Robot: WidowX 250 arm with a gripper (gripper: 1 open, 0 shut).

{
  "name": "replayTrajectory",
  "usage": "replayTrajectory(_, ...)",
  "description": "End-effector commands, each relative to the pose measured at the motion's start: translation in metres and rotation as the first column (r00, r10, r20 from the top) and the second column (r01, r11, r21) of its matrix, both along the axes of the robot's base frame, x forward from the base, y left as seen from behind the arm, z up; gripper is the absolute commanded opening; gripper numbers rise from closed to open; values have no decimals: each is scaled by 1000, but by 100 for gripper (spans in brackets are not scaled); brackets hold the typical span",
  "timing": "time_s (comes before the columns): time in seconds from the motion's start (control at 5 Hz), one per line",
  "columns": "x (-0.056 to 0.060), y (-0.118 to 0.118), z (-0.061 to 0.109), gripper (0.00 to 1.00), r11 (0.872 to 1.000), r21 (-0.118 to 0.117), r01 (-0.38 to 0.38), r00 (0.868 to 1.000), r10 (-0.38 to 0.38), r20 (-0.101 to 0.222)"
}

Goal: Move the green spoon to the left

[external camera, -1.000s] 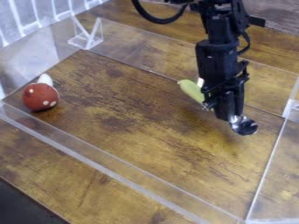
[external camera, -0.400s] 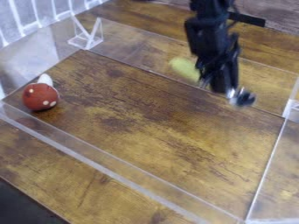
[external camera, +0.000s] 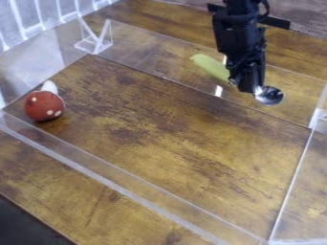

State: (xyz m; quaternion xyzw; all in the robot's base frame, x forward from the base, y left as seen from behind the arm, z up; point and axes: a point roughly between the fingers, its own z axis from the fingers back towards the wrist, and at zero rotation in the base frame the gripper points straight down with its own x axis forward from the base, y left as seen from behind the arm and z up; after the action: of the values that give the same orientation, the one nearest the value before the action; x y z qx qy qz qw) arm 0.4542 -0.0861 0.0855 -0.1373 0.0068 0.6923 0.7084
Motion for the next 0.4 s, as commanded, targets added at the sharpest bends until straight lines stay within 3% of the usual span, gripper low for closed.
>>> replayTrajectory(0.0,9,25,41,0,990,5,-142,986,141,87)
replayTrajectory(0.2,2,32,38,0,984,20,-178,980,176,96)
